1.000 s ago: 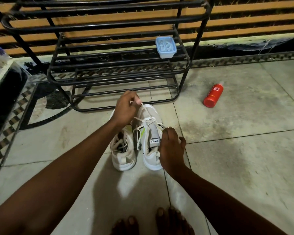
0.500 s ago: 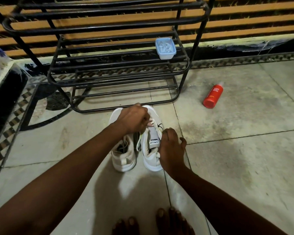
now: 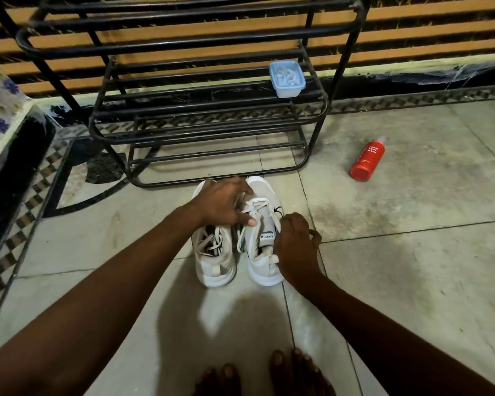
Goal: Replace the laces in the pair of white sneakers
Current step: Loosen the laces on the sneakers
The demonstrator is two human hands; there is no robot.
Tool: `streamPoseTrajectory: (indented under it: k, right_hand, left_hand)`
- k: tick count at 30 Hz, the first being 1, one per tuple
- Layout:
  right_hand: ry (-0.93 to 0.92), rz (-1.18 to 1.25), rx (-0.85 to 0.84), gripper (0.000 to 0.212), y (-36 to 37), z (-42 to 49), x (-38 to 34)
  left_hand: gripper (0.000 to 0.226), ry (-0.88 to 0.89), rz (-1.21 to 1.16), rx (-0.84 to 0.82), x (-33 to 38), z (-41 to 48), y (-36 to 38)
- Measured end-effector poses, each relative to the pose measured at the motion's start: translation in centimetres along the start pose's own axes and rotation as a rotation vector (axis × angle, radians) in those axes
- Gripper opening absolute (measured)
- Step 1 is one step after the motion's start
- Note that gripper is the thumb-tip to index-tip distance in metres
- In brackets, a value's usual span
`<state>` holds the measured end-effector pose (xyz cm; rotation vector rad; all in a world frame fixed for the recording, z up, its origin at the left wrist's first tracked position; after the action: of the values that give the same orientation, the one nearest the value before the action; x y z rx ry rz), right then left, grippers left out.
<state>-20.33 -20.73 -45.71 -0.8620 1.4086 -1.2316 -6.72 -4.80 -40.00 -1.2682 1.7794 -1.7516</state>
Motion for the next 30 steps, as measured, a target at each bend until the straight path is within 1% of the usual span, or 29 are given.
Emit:
streamPoseTrajectory:
  k: [2, 4, 7, 8, 10, 13, 17, 20, 23, 25, 27, 30]
  right_hand:
    - [-0.021, 0.123, -0.046, 0.037, -0.3, 0.8, 0.4]
    - [-0.066, 0.296, -0.061, 0.042, -1.2, 1.6, 0.4]
    - [-0.194, 0.539, -0.068, 0.047, -2.9, 3.2, -0.6]
    - [-0.238, 0.563, -0.083, 0.048, -3.3, 3.9, -1.0]
    - [-0.305, 0.488, -0.162, 0.046, -3.7, 5.6, -1.7]
    - [-0.369, 0.297, -0.265, 0.046, -3.8, 7.6, -2.1]
    - [-0.465, 0.101, -0.332, 0.032, -3.7, 9.1, -2.9]
    - [-0.467, -0.001, -0.38, 0.022, -3.2, 9.8, -3.5]
    - [-0.425, -0.041, -0.418, 0.019, -2.2, 9.9, -3.4]
    - [-0.423, -0.067, -0.406, 0.019, -1.7, 9.8, -3.4]
    - [-0.439, -0.029, -0.357, 0.018, -1.6, 9.7, -3.2]
    - [-0.446, 0.126, -0.2, 0.011, -1.8, 9.1, -2.5]
  left_hand:
    - [0.088, 0.006, 0.056, -0.069, 0.4, 0.3, 0.3]
    - [0.092, 0.009, 0.11, -0.141, 0.6, 0.6, 0.6]
    - [0.097, 0.009, 0.151, -0.165, 1.1, 0.6, 1.0]
    - [0.096, 0.014, 0.162, -0.162, 1.3, 0.6, 1.2]
    - [0.094, 0.017, 0.188, -0.141, 1.6, 0.6, 1.6]
    - [0.092, 0.012, 0.201, -0.114, 1.6, 0.5, 1.8]
    - [0.09, 0.036, 0.202, -0.094, 1.2, 0.1, 2.0]
    - [0.087, 0.039, 0.213, -0.084, 0.9, 0.0, 2.6]
    - [0.086, 0.036, 0.275, -0.096, 0.8, 0.0, 3.1]
    - [0.087, 0.029, 0.295, -0.093, 0.8, 0.0, 3.2]
    - [0.085, 0.025, 0.306, -0.091, 1.0, 0.1, 3.2]
    - [0.088, 0.014, 0.318, -0.109, 1.3, 0.4, 3.1]
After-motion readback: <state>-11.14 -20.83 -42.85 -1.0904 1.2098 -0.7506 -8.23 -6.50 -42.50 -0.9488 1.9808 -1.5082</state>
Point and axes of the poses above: each hand's wrist, its own z-axis towards the middle knuckle, its own y-axis out of the palm, x = y × z, the point moved 3 cm from there along z, towards the middle knuckle
